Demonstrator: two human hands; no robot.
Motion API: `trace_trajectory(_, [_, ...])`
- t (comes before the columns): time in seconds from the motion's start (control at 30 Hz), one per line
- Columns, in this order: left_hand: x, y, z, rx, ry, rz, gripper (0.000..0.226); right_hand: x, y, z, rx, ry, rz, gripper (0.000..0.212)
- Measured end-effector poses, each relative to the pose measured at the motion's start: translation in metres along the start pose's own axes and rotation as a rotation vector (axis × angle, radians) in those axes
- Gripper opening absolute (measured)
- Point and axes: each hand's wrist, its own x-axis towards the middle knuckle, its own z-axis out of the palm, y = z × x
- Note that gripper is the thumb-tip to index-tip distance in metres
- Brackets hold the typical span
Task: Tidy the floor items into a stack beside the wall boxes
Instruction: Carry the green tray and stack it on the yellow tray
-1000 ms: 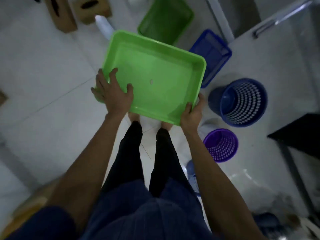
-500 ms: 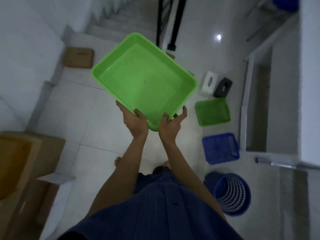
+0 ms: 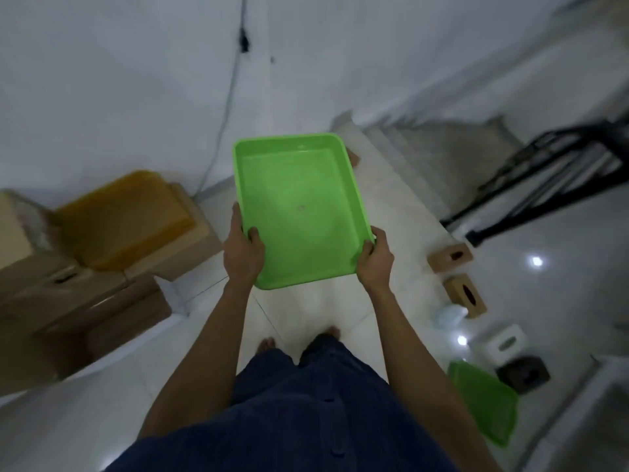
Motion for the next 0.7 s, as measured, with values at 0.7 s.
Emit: trace_trajectory(0.7, [0.173, -0.14, -0.116, -0.244, 0.786, -0.769, 0.063, 0.116, -0.235, 0.359, -0.195, -0.824, -0.108, 0.059])
